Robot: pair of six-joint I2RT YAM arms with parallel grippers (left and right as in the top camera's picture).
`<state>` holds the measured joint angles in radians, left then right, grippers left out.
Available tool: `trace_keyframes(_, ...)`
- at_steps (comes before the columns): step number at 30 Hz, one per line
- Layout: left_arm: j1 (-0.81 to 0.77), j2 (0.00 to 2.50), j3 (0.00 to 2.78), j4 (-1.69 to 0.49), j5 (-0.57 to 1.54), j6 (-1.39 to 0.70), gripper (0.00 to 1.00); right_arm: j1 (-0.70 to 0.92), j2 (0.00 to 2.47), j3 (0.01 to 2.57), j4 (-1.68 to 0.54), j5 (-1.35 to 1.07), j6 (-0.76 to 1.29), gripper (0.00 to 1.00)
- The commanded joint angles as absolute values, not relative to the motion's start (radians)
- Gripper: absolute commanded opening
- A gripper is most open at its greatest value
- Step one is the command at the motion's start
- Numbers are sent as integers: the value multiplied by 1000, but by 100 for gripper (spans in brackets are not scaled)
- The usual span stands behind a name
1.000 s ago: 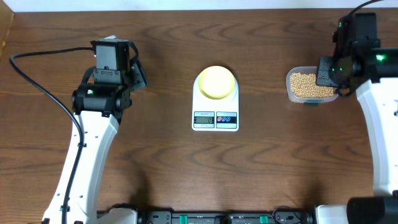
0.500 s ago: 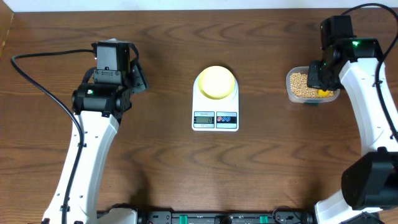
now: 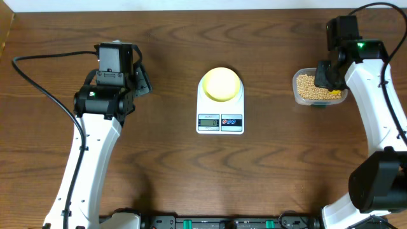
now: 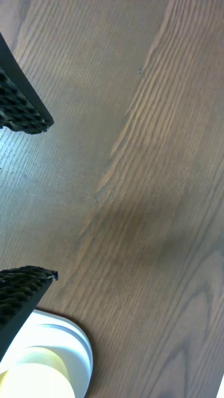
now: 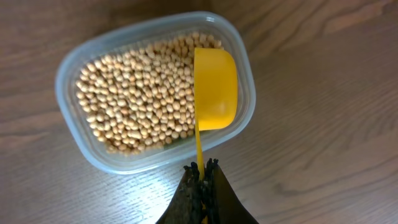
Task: Scoop item into bowl and weigh 50g on scale
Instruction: 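Lower the scoop into the soybeans with the right gripper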
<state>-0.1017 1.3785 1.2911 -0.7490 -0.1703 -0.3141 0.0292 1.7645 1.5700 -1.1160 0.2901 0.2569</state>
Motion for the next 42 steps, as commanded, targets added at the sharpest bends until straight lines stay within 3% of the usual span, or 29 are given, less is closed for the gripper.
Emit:
trace_keyframes(1,-102,1363,1289,-751,-165,-305,71,27,1770,1530,-1105,316,277,1)
trace_keyframes(11,-102,1354,1289,-751,-165,-305,72,28,1770,1490,-1082,318,276,1)
trace_keyframes(42,-102,1351,1289,-774,-120,-305,72,-17,1838,1490,-1093,21,265,1)
